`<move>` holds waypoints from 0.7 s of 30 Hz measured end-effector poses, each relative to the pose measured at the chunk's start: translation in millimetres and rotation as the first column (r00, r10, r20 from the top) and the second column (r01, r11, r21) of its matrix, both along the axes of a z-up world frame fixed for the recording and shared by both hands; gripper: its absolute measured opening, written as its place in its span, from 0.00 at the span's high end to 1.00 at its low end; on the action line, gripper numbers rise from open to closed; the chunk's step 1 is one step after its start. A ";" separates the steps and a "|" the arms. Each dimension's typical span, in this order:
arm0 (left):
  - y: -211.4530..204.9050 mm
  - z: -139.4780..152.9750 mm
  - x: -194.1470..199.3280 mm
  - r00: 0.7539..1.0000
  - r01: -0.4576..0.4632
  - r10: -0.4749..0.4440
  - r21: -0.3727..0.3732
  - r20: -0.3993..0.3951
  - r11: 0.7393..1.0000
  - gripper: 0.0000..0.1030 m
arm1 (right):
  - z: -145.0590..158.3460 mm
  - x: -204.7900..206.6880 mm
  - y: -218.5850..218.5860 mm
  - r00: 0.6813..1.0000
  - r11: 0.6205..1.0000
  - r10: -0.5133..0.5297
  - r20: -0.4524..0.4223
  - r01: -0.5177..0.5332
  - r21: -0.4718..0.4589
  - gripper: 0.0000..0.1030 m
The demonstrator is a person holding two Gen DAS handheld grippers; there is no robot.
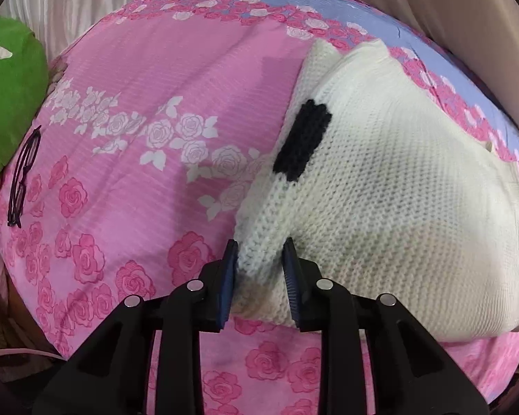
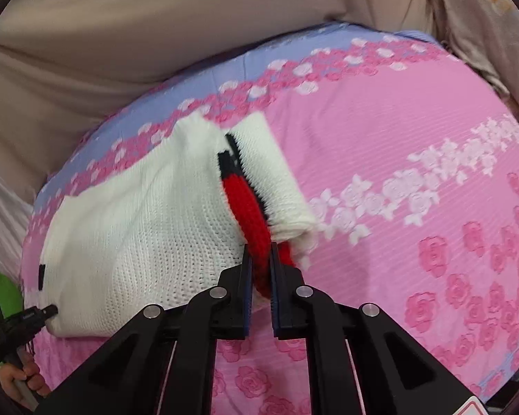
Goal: Fold small clothes
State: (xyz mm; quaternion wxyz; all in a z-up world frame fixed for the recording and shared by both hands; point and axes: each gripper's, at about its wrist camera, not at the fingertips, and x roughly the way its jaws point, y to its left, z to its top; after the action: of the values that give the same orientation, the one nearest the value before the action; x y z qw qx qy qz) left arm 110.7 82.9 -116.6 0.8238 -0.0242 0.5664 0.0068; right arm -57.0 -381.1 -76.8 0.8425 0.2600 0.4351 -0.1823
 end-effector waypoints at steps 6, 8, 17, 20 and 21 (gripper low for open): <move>0.9 8.2 -3.3 1.000 -0.008 0.008 -0.008 -0.014 1.000 0.75 | -40.6 -0.6 -0.2 0.991 1.000 0.026 -0.134 -0.026 0.003 0.93; 5.8 17.9 -7.6 1.000 -0.024 0.023 -0.029 -0.007 0.999 0.75 | -23.6 -4.0 4.3 0.994 1.000 -0.002 -0.106 0.001 -0.007 0.91; -40.5 59.3 8.4 0.993 0.070 -0.064 -0.055 0.102 0.996 0.75 | 35.9 41.3 38.3 0.994 0.989 0.110 -0.008 -0.110 -0.099 0.77; -54.5 42.2 30.9 0.994 0.077 -0.076 -0.008 0.074 0.997 0.75 | 29.0 84.7 45.1 0.990 0.978 0.140 -0.024 -0.142 -0.151 0.65; -56.0 30.6 39.1 0.996 0.071 -0.071 0.006 0.048 0.997 0.75 | 23.6 98.9 40.3 0.991 0.978 0.125 -0.041 -0.130 -0.162 0.61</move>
State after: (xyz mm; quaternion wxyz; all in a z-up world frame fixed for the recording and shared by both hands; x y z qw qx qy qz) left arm 149.8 26.9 -85.9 0.8370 -0.0026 0.5468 -0.0220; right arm 41.9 -340.8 -53.3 0.8642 0.1581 0.4473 -0.1672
